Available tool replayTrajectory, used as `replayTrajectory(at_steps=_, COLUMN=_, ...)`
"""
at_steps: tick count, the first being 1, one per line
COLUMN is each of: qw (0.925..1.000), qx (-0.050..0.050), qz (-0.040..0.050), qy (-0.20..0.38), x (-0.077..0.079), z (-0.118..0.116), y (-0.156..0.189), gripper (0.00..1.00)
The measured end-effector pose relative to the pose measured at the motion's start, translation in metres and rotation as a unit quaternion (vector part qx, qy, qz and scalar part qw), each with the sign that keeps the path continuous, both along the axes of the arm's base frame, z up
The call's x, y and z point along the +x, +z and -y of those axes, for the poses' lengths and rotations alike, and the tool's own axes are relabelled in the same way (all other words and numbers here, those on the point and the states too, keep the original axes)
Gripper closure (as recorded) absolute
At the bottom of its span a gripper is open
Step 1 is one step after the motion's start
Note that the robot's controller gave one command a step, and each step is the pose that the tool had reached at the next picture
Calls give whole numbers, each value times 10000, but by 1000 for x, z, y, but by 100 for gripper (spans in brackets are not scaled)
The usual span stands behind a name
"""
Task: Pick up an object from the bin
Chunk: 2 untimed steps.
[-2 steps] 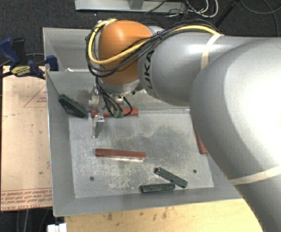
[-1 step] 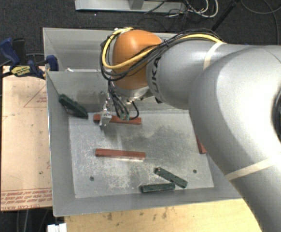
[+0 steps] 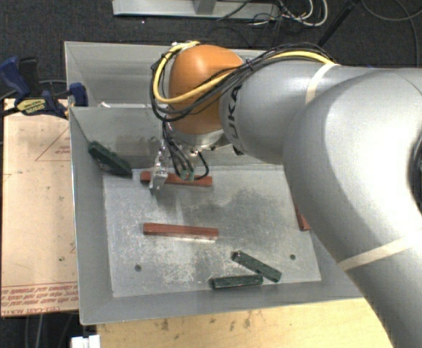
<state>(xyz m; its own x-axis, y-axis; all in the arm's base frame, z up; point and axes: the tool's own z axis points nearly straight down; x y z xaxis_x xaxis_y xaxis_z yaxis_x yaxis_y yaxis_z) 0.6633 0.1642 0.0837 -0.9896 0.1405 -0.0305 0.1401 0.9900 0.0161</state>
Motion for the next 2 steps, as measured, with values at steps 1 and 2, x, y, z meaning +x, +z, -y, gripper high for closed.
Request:
replayTrajectory(at_steps=1, qw=9998, qx=-53, qz=-171, qy=3, x=-12, z=10, y=45, gripper=100)
replayTrajectory(at_steps=2, qw=9998, qx=-54, qz=-165, qy=-44, x=-16, z=13, y=112, gripper=100)
